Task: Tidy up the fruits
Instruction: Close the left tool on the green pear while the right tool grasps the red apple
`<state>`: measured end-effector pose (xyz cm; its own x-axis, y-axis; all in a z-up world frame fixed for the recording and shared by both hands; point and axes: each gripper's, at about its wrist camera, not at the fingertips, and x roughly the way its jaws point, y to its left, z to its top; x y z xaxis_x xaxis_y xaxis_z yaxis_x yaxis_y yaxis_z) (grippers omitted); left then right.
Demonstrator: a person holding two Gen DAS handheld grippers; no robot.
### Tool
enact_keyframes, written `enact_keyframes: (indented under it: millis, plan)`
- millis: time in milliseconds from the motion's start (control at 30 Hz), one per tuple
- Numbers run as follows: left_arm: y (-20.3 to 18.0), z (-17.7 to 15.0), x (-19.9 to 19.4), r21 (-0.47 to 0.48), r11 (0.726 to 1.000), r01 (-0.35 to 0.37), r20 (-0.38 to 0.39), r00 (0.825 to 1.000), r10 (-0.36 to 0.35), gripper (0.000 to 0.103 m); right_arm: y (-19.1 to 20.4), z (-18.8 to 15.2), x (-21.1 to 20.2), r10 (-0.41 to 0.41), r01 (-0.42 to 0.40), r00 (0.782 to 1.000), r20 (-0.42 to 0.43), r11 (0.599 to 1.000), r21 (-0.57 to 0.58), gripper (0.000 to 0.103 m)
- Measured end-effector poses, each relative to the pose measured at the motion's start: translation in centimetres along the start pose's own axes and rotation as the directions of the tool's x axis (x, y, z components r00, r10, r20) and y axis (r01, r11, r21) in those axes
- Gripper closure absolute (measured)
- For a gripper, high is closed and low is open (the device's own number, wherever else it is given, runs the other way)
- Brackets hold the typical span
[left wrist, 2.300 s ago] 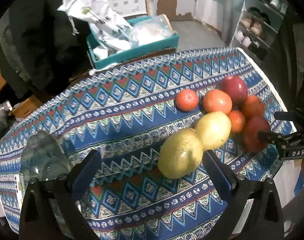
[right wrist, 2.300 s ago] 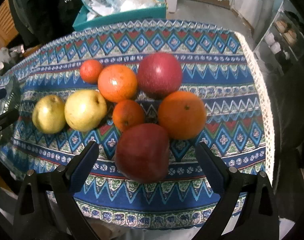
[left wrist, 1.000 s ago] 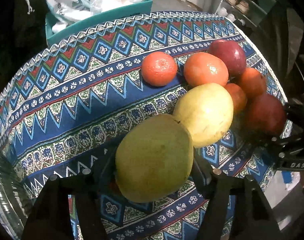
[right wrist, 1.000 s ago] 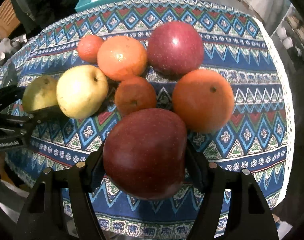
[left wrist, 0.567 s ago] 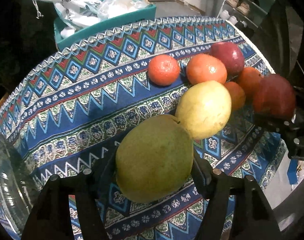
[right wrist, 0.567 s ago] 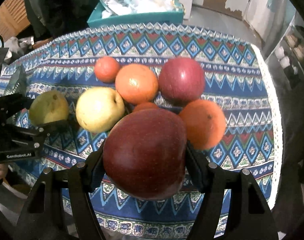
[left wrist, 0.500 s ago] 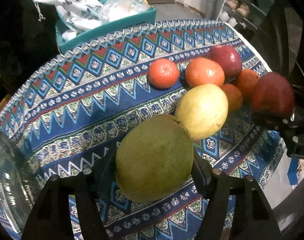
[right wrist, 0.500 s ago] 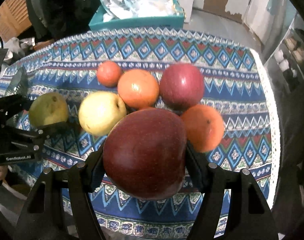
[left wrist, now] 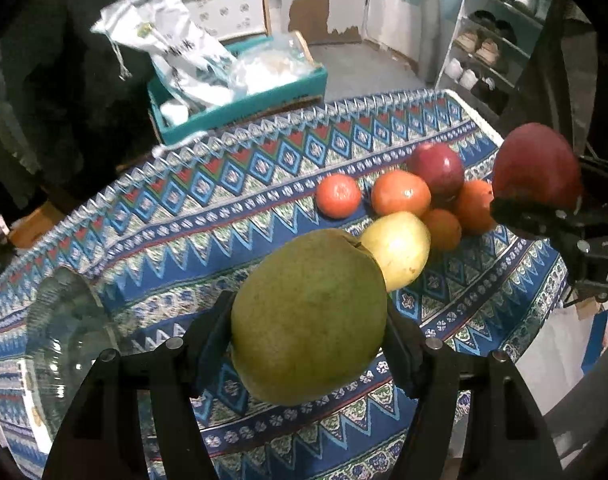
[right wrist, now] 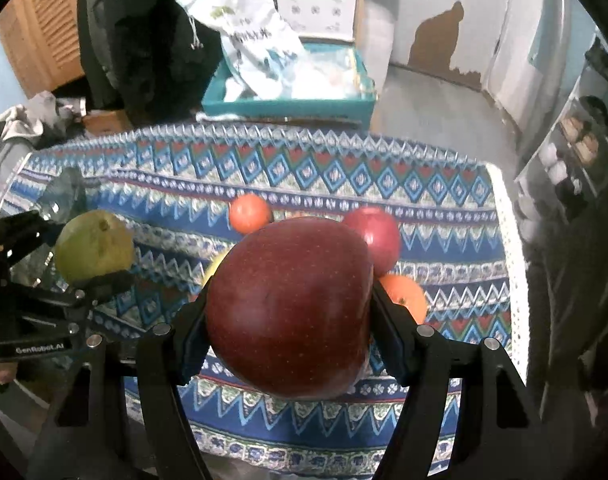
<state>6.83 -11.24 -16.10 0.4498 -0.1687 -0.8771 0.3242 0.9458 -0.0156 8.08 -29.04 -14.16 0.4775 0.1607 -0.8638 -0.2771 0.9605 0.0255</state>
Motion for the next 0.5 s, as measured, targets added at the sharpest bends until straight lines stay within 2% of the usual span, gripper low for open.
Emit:
enact_keyframes:
  millis: [267, 500]
  plan:
    - [0.8, 0.6, -4.1, -0.016, 1.0, -0.002, 0.08, 0.997, 0.004, 0.033, 1.7, 1.8, -2.7, 0.011, -0.01, 0.997, 0.073, 1.0, -0.023, 0.033]
    - [2.1, 0.3, -7.0, -0.049, 0.999, -0.001, 0.137, 0.991, 0.008, 0.033, 3.7, 3.3, -4.6, 0.058, -0.051, 0.99, 0.13, 0.997, -0.053, 0.033]
